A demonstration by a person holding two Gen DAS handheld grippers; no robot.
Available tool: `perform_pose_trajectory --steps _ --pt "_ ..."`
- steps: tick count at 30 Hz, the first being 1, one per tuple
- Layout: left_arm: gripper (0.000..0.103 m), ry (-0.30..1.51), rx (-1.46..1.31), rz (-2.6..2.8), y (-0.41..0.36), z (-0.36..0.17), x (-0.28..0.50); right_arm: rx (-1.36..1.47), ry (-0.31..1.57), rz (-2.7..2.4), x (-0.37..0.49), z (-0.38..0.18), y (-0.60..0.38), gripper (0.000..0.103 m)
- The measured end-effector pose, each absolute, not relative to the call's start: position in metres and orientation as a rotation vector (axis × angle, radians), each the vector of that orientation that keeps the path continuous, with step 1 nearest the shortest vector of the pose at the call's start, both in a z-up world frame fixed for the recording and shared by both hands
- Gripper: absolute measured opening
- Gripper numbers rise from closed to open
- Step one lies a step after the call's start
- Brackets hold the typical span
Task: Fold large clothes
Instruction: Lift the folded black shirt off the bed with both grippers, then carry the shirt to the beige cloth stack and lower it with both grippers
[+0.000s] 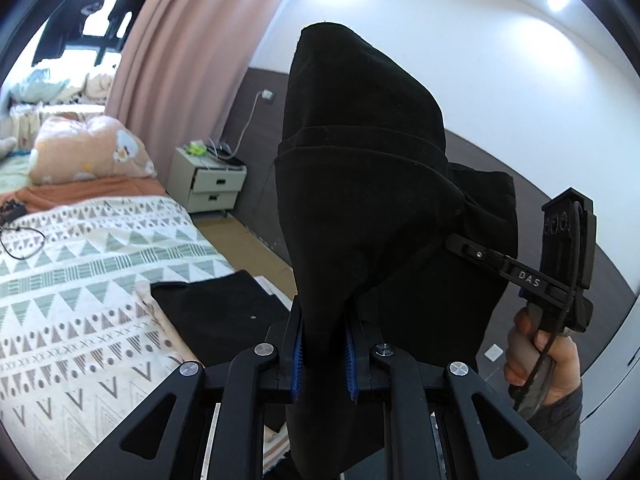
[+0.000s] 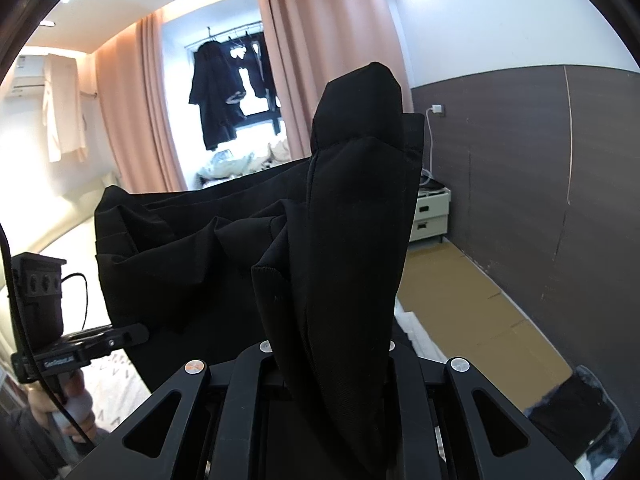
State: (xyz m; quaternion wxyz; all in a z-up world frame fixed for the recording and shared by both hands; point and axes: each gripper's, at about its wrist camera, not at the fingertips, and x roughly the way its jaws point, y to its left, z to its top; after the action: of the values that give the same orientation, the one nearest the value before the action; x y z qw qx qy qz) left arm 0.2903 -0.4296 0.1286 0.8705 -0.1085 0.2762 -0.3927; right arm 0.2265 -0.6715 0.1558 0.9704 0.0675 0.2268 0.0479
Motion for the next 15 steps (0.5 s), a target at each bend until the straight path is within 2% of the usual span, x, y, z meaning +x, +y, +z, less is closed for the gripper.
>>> perform_pose_trajectory --steps 15 --pt "0.017 0.768 -0.298 -0.792 -0.447 0.055 0.404 0.13 0.641 0.053 0.361 0.095 -0.677 0.016"
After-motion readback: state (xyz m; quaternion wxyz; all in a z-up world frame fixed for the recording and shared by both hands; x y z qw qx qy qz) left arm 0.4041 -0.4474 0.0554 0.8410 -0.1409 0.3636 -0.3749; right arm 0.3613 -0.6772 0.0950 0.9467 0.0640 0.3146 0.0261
